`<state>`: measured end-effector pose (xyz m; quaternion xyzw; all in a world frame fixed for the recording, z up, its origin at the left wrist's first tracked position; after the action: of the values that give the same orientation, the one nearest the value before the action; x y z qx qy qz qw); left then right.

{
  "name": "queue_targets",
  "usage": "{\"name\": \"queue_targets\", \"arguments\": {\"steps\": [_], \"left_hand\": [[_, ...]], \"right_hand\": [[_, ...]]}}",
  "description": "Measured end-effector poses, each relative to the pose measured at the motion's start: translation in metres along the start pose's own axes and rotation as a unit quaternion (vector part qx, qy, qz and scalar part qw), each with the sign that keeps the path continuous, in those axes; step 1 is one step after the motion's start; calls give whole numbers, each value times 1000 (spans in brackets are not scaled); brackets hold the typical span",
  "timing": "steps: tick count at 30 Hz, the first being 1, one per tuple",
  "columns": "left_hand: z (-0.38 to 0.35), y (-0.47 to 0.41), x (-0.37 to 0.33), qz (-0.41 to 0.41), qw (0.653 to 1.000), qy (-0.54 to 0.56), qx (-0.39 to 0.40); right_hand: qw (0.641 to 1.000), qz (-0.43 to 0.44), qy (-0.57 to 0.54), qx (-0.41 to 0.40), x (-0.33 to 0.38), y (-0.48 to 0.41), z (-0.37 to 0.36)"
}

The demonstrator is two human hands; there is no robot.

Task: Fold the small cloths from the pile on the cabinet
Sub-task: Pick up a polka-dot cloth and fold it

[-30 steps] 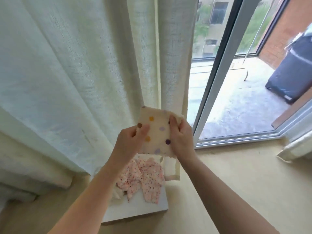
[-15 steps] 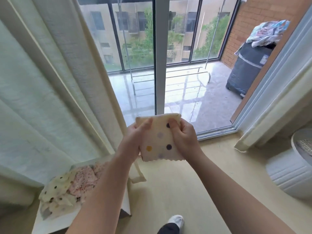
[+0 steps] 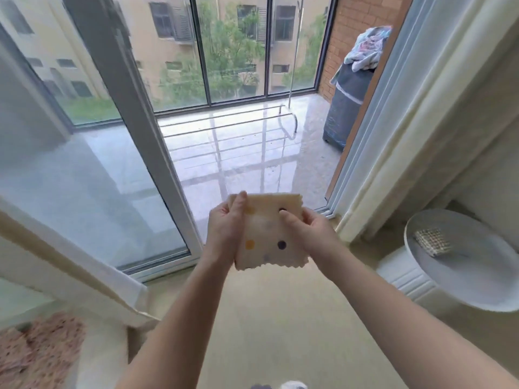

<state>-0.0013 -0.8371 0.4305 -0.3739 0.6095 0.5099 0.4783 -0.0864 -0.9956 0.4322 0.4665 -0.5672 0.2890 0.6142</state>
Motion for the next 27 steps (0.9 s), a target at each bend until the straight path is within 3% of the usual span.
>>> {"name": "queue_targets", "arguments": {"steps": [3,8,13,18,27], "left_hand": [[-88,-5,-9,1,999,-3,46],[-204,-4,-4,-14,998,-1,58],[-321,13,34,64,995,34,74],[-442,47,74,87,985,-42,145],[-622,13,121,128,982,-53,130]], "right_hand": [[999,-13,-20,-34,4,-18,82],[997,-19,-51,-57,0,-38,200],[997,-30,-51,-56,-3,-50,324],[995,-54,-39,-79,-3,-51,460],[990,-105,-32,-84,-27,-135,637]]}}
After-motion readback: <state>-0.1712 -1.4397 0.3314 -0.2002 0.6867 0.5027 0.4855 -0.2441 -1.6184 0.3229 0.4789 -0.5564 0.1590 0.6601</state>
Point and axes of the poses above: each hand's wrist, its own y-axis away from the middle knuckle, its own z-axis out of the back of the hand, x = y × z, the point moved 10 cm from there along -y, towards the middle knuckle, and after that the axes turned 5 degrees about -y, right-handed, at the moved point
